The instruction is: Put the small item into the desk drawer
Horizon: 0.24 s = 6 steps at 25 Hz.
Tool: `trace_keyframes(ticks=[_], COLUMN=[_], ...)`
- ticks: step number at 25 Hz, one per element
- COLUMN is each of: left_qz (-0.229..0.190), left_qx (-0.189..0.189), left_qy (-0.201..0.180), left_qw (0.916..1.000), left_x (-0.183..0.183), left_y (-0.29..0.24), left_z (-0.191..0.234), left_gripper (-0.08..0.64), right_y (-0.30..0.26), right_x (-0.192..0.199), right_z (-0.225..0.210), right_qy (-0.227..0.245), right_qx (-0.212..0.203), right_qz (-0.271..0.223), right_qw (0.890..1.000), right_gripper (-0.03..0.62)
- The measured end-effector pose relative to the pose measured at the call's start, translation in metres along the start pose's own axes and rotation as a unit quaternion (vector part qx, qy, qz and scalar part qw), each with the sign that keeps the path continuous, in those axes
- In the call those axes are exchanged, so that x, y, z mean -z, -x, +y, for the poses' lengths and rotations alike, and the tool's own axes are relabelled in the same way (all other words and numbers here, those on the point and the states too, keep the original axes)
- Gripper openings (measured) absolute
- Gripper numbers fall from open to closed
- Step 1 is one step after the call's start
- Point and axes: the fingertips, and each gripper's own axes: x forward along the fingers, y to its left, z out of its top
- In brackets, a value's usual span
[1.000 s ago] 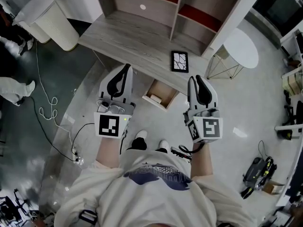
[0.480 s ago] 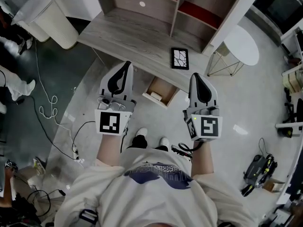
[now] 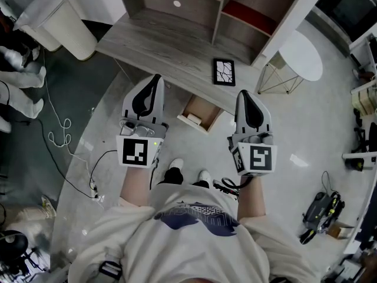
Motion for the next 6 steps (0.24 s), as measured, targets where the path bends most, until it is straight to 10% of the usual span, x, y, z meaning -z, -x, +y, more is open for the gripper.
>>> trace_keyframes(ticks=[6], left_qz=[-0.003], left_qx=[-0.001], left_qy=[0.001], left_qw=[1.0], left_x=[0.0006], left_y=[-0.0005], left_z=[-0.0006], left_gripper=[0.008], right_y=[-0.0002], right_x=[-0.0004], right_z=[-0.0001], right_qy=[0.0], right_qx=[0.001], right_qz=[-0.003], right_qw=[1.0], right_gripper=[0.0])
